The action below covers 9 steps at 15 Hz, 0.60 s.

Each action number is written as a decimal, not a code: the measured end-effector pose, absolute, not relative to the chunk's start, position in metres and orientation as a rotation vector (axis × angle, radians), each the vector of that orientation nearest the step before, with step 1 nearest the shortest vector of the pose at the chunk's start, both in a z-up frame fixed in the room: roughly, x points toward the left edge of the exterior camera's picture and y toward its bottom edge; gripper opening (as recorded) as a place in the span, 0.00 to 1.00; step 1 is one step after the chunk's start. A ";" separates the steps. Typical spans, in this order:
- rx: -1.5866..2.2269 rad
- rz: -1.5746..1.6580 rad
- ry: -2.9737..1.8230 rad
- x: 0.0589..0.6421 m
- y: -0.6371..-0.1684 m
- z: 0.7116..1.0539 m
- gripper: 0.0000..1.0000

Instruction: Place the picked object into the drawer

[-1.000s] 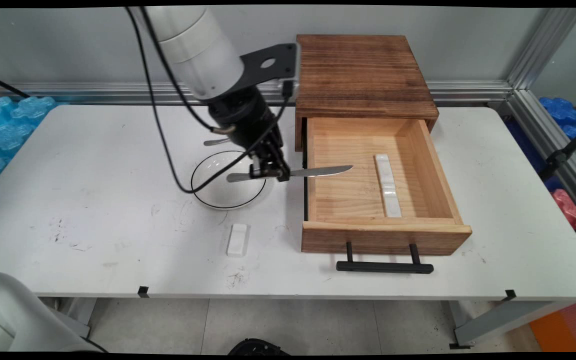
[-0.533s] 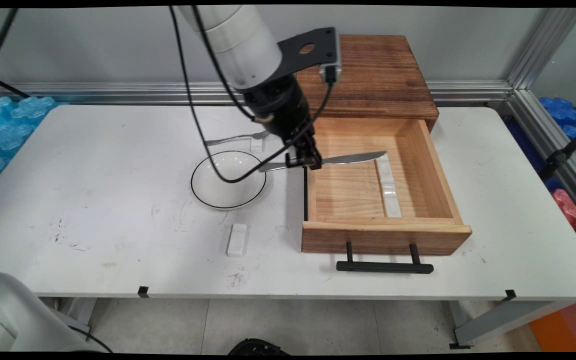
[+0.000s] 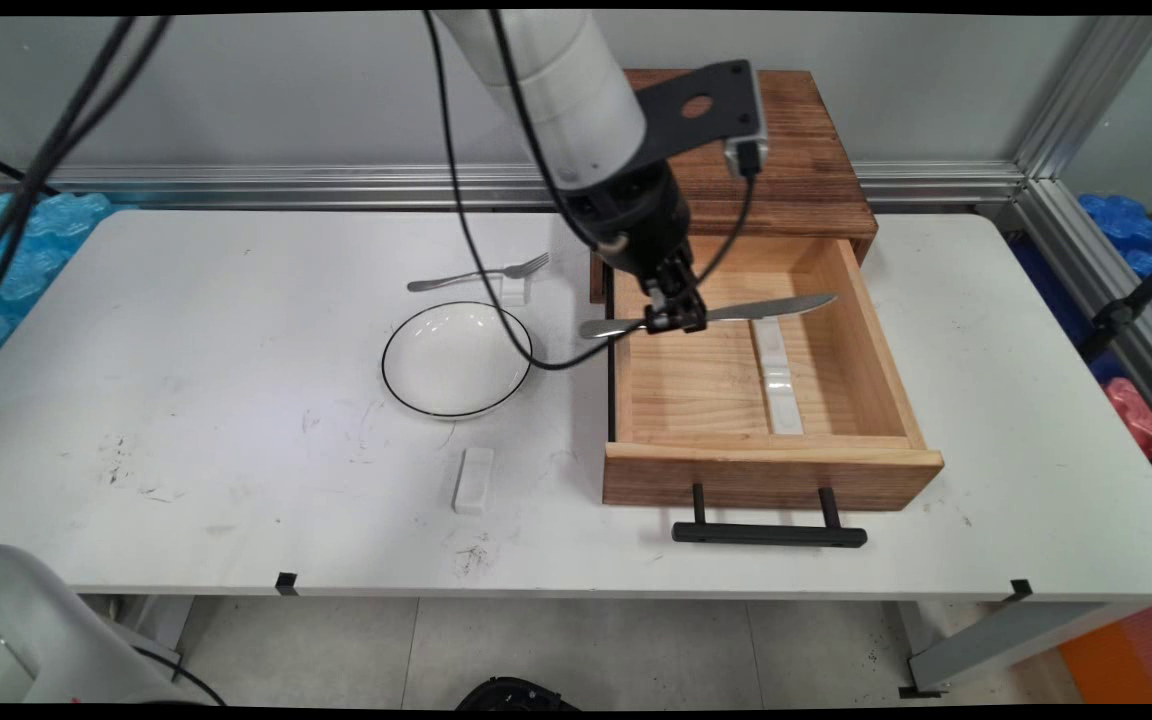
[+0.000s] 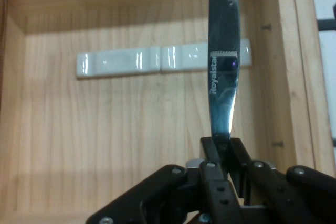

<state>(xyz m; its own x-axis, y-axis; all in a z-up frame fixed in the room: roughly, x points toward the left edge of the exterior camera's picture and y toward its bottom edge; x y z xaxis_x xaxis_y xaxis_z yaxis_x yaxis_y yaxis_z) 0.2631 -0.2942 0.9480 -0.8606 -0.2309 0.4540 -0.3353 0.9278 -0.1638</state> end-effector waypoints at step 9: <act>0.421 0.381 -2.626 0.217 -0.309 0.918 0.00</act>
